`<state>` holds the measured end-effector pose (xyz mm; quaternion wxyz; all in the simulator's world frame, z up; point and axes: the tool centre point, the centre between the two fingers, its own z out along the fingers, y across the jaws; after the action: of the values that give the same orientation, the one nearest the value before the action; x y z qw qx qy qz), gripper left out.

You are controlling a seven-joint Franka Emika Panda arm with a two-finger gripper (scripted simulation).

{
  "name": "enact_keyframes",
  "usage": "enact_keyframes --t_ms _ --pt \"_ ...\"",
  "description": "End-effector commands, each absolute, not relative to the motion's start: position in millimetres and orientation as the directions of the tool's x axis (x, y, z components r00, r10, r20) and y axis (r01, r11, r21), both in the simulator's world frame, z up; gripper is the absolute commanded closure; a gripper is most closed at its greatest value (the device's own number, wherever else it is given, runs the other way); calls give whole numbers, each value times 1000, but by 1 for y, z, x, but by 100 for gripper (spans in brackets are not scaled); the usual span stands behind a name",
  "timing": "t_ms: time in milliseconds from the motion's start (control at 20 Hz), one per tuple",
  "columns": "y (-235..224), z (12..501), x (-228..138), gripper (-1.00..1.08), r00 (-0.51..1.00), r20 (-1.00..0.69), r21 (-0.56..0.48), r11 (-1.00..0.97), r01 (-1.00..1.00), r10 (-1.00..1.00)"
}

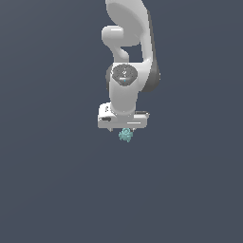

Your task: Pick up the object and move it to a goal position.

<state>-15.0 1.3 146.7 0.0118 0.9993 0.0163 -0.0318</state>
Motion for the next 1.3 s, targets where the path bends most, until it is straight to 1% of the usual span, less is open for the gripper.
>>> enact_keyframes --t_ms 0,450,750,1250 --pt "1 147 -15 -92 997 -64 22 -999 33 32" --pt "-8 148 -13 -92 997 -71 38 -999 22 19" --pt "-6 146 -14 -92 998 -69 36 -999 10 8" --pt "6 128 -27 -92 992 -45 28 -993 -114 -115"
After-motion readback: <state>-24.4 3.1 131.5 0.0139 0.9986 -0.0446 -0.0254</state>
